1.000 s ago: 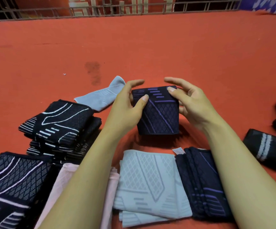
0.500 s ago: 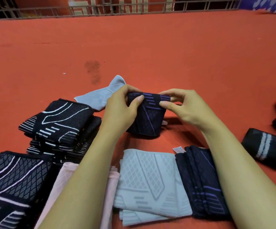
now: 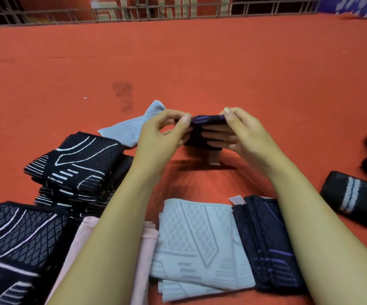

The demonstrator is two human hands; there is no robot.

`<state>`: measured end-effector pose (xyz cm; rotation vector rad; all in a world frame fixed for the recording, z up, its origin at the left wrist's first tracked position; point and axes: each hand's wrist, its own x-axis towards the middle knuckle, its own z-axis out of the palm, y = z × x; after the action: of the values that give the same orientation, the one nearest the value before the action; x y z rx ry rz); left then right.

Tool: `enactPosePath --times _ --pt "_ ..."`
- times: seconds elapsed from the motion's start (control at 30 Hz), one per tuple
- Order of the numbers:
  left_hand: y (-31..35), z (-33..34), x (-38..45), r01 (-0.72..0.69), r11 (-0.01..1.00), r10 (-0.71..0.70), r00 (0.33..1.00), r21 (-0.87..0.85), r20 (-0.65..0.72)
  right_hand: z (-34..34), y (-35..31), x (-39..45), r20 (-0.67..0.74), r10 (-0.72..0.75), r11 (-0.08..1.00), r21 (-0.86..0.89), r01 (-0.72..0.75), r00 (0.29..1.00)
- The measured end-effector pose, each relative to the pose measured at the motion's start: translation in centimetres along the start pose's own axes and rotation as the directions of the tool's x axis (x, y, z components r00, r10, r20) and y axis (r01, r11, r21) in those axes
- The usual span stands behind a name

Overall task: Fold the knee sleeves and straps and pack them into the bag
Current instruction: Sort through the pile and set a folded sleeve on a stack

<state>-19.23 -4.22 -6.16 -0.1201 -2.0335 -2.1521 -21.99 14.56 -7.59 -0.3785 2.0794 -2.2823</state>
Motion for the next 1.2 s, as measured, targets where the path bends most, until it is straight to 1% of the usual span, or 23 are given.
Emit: enactPosePath --times 0.03,0.07,0.1,0.13,0.17,0.2,0.23,0.3,0.4,0.5,0.53,0.6,0.67,0.73,0.87,1.03,1.13,1.2 --pt "0.2 -0.1 0.1 0.051 0.993 -0.052 0.999 -0.107 -0.002 -0.2 0.0 0.1 -0.019 -0.006 1.000 0.023 0.006 1.000" --pt "0.5 -0.1 0.2 0.109 0.971 -0.111 0.994 -0.213 0.001 -0.4 0.0 0.2 -0.041 -0.039 0.999 -0.006 0.039 0.998" --pt "0.6 -0.3 0.4 0.175 0.930 -0.181 0.983 -0.324 0.011 -0.7 0.1 0.4 -0.056 -0.106 0.991 -0.082 0.101 0.993" --pt "0.7 -0.5 0.6 0.248 0.868 -0.257 0.966 -0.429 0.037 -1.0 0.1 0.4 -0.048 -0.173 0.972 -0.168 0.163 0.984" --pt "0.8 -0.7 0.7 0.322 0.795 -0.328 0.941 -0.514 0.083 -1.3 0.2 0.3 -0.011 -0.209 0.953 -0.227 0.201 0.978" --pt "0.8 -0.9 0.8 0.388 0.745 -0.383 0.915 -0.543 0.127 -1.5 0.1 0.2 0.036 -0.211 0.940 -0.268 0.213 0.977" --pt "0.8 -0.9 0.8 0.431 0.737 -0.414 0.897 -0.521 0.156 -1.6 0.1 -0.1 0.093 -0.192 0.930 -0.302 0.211 0.977" --pt "0.4 -0.7 0.8 0.439 0.807 -0.421 0.897 -0.394 0.138 -1.7 -0.1 -0.6 0.211 -0.136 0.916 -0.347 0.204 0.968" --pt "-0.6 -0.7 1.1 0.355 0.893 -0.363 0.931 -0.277 0.025 -1.6 -0.5 -1.0 0.328 -0.057 0.917 -0.355 0.179 0.943" --pt "-0.7 -1.1 1.2 0.304 0.916 -0.313 0.950 -0.263 0.006 -1.3 -1.3 -1.1 0.381 0.001 0.886 -0.429 0.176 0.924" --pt "-0.7 -1.2 1.2 0.294 0.915 -0.301 0.954 -0.277 0.021 -1.1 -1.8 -1.1 0.381 0.031 0.881 -0.446 0.154 0.924" --pt "-0.3 -1.1 1.0 0.257 0.913 -0.245 0.966 -0.317 0.077 -1.0 -2.7 -0.8 0.307 0.069 0.887 -0.454 0.082 0.949" --pt "-0.2 -1.2 1.1 0.212 0.921 -0.171 0.974 -0.327 0.151 -1.2 -3.4 -0.6 0.184 0.053 0.910 -0.414 0.028 0.981" --pt "-0.1 -1.1 0.9 0.203 0.939 -0.145 0.965 -0.277 0.218 -1.6 -3.9 -0.8 0.150 0.027 0.934 -0.355 0.028 0.988" --pt "0.0 -0.9 0.5 0.230 0.963 -0.193 0.954 -0.144 0.231 -2.4 -3.6 -0.9 0.179 -0.008 0.939 -0.338 0.069 0.984" --pt "0.0 -1.0 0.5 0.247 0.966 -0.225 0.949 -0.078 0.219 -2.6 -3.6 -1.0 0.155 -0.123 0.931 -0.323 0.168 0.980" --pt "-0.2 -1.2 0.5 0.244 0.969 -0.230 0.946 -0.035 0.228 -3.3 -3.2 -0.9 0.232 -0.082 0.928 -0.337 0.159 0.969" --pt "-0.1 -1.3 0.5 0.230 0.973 -0.220 0.949 -0.018 0.227 -3.7 -2.9 -1.0 0.291 -0.027 0.948 -0.298 0.117 0.956"
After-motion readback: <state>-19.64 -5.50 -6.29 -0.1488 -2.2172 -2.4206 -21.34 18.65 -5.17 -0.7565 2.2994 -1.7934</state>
